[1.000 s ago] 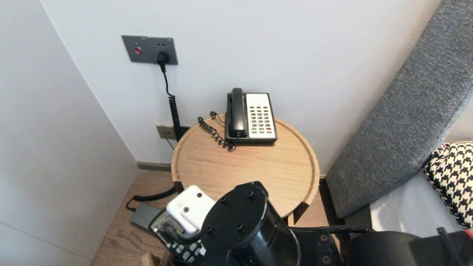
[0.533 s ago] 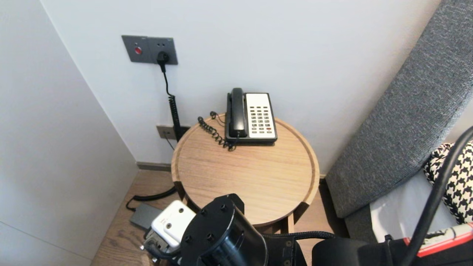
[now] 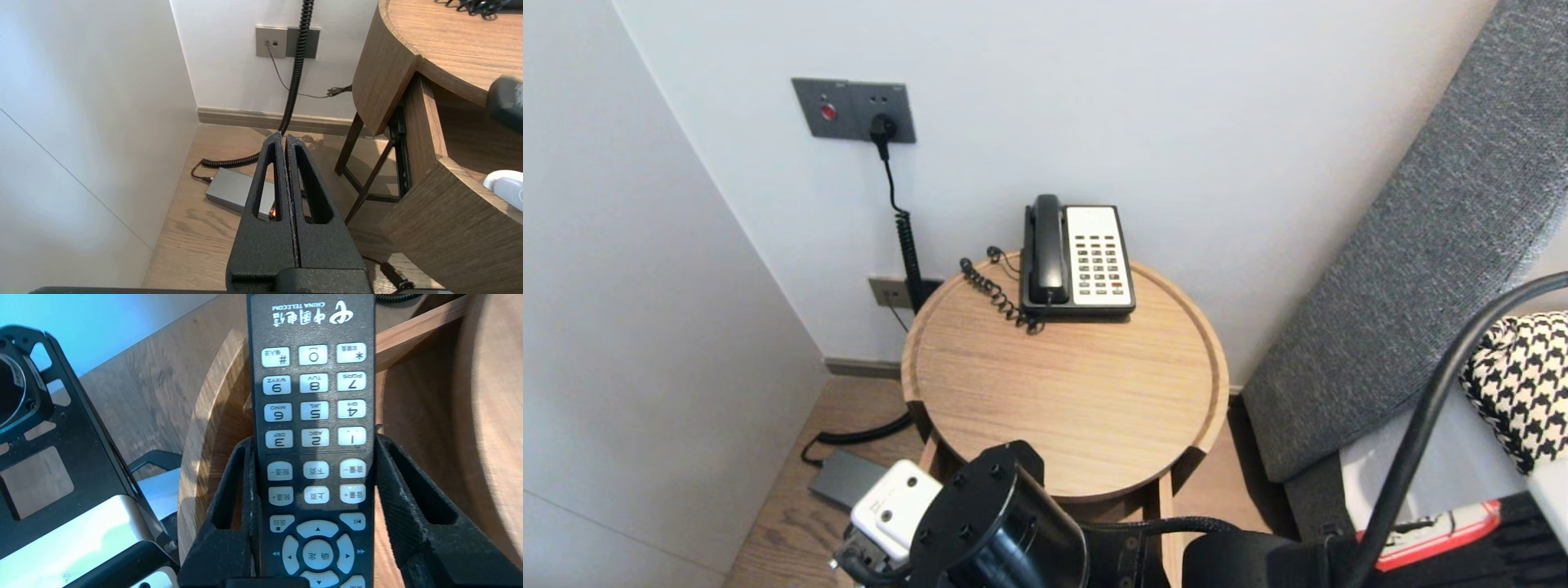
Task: Put the remote controls on the table in the drawer one by one
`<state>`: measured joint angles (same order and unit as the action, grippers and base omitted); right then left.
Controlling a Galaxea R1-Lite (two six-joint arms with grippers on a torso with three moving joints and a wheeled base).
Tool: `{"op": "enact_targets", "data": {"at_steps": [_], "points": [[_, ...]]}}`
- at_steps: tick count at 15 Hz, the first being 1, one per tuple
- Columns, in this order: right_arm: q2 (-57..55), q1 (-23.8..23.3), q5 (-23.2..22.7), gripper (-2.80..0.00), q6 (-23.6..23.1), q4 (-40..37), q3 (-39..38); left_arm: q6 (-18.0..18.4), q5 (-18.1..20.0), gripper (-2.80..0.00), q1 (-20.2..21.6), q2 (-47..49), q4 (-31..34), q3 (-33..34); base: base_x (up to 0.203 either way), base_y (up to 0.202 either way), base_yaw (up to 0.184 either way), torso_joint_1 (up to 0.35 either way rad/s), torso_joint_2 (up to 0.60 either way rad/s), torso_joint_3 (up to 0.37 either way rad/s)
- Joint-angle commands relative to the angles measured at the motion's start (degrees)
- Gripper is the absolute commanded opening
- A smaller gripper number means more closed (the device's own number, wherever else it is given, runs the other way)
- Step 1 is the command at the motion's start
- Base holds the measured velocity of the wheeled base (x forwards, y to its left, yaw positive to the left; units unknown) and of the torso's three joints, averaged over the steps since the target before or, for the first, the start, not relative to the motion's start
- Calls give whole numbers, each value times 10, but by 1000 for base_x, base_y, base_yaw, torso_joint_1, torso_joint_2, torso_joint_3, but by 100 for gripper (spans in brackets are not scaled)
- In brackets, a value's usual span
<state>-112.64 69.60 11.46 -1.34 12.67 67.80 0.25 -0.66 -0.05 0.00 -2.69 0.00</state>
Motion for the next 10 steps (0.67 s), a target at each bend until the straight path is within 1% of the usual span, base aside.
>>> {"op": "enact_targets", "data": {"at_steps": [1, 5, 10], "points": [[-16, -5, 1, -280, 3, 1, 3, 0, 0, -280, 0, -1, 0, 5, 0, 0, 0, 0, 0, 0], [-33, -12, 1, -280, -2, 32, -4, 0, 0, -280, 0, -1, 0, 5, 0, 0, 0, 0, 0, 0], [-45, -21, 1, -280, 1, 48, -16, 0, 0, -280, 0, -1, 0, 5, 0, 0, 0, 0, 0, 0]]}}
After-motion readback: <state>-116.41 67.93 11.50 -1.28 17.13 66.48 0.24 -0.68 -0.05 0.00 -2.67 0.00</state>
